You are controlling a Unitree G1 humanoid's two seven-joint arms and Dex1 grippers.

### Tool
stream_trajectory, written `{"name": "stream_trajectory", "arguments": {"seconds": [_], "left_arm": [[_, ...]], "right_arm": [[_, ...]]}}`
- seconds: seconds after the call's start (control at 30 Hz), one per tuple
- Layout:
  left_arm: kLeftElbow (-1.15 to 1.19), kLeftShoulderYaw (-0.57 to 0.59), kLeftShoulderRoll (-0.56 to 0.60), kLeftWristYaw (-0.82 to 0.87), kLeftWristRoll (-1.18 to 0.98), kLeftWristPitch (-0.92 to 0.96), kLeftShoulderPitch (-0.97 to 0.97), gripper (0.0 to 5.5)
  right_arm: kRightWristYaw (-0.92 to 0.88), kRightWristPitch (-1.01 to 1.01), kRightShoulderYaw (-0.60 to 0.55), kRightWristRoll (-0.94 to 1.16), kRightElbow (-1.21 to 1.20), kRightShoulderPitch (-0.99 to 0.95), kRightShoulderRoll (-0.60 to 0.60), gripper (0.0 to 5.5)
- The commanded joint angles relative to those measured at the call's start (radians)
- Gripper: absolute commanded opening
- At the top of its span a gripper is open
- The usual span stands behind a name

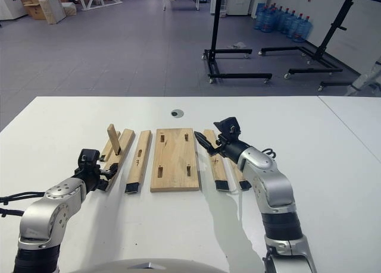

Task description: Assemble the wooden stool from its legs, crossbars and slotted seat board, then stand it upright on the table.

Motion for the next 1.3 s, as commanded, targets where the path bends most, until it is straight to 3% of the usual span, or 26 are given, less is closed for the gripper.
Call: {"name": "stream_trajectory", "arguments": {"seconds": [0.03, 0.3, 0.63, 0.87, 1.07, 1.17, 1.3], "left_arm": [[0.033, 0.005, -0.022, 0.002, 0.007, -0.012, -0.021, 4.45], [0.107, -0.009, -0.023, -0.018, 0.017, -0.045, 0.016, 4.45], [0.138, -0.084, 0.042, -0.05, 0.056, -0.041, 0.035, 3.07], [0.22, -0.027, 0.006, -0.063, 0.028, -0.063, 0.066, 2.03], [0.144, 0.007, -0.012, -0.078, -0.013, -0.074, -0.052, 2.03], [0.041, 0.107, -0.041, -0.155, -0.19, -0.058, -0.303, 2.03], [-0.007, 0.273, -0.124, -0.219, -0.593, 0.051, -0.568, 2.03]], "right_arm": [[-0.002, -0.005, 0.005, -0.01, 0.003, -0.021, -0.004, 4.29], [-0.004, -0.004, 0.011, -0.009, 0.004, -0.021, -0.002, 4.29], [-0.009, -0.004, 0.015, -0.007, 0.005, -0.023, 0.004, 4.29], [-0.009, -0.006, 0.02, -0.006, 0.004, -0.022, 0.004, 4.29], [-0.005, -0.013, 0.022, -0.01, 0.021, -0.037, 0.001, 4.29], [-0.027, 0.006, -0.057, 0.027, 0.077, -0.103, -0.003, 4.29], [-0.071, 0.146, -0.339, 0.266, 0.229, -0.33, -0.053, 4.29]]}}
